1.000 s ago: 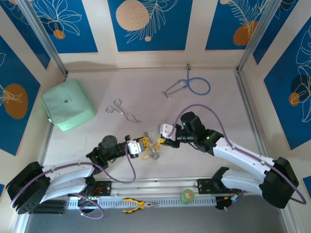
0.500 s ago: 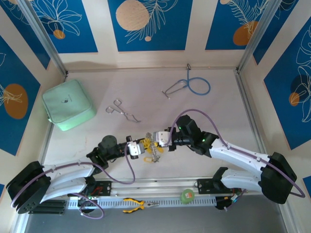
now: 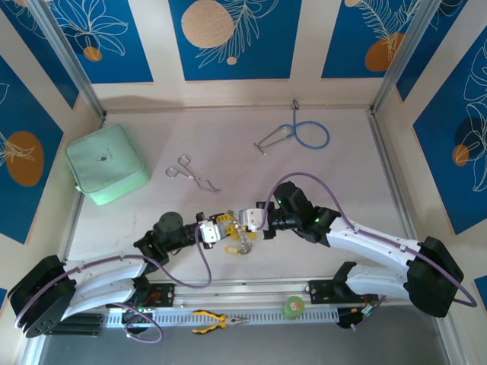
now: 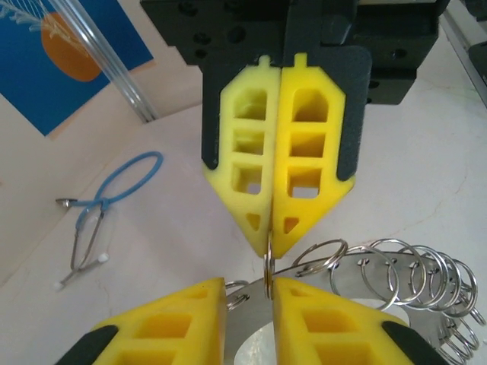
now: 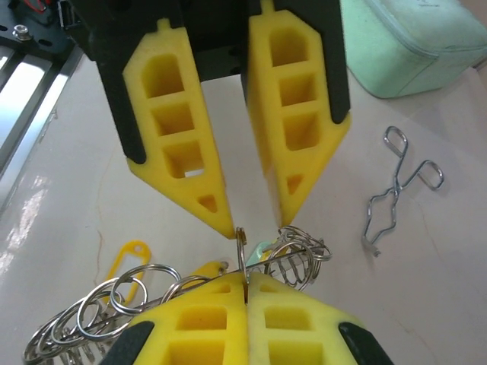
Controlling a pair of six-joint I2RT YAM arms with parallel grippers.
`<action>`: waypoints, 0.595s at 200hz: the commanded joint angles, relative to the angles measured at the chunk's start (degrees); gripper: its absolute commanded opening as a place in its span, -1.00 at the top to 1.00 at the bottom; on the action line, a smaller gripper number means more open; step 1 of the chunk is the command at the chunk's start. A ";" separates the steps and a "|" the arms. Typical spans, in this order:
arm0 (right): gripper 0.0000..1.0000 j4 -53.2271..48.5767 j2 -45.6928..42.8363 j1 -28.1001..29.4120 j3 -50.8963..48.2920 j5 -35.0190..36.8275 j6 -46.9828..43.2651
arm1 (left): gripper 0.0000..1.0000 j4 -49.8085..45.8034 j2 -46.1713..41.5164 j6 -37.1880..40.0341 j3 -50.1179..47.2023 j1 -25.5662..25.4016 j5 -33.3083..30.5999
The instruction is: Put the keys on the keyring
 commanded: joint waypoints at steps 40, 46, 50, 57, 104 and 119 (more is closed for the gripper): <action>1.00 -5.26 2.39 3.43 7.01 3.17 -2.48 | 0.54 -5.28 -0.36 0.58 3.34 -0.18 -1.32; 1.00 -5.79 2.74 3.78 7.49 3.62 -2.85 | 0.54 -5.07 -0.36 0.51 3.43 -0.17 -1.31; 1.00 -6.14 3.02 4.03 7.83 4.01 -3.10 | 0.54 -4.93 -0.39 0.45 3.42 -0.12 -1.32; 1.00 -6.78 3.52 4.47 8.31 4.93 -3.32 | 0.54 -4.68 -0.49 0.27 3.41 -0.18 -1.28; 1.00 -10.00 5.51 5.47 11.41 9.27 -3.85 | 0.69 -6.44 -1.97 0.25 3.60 -0.18 -0.87; 1.00 -10.50 5.55 6.06 11.75 9.32 -4.19 | 0.86 -6.25 -2.05 0.20 3.61 -0.16 -0.62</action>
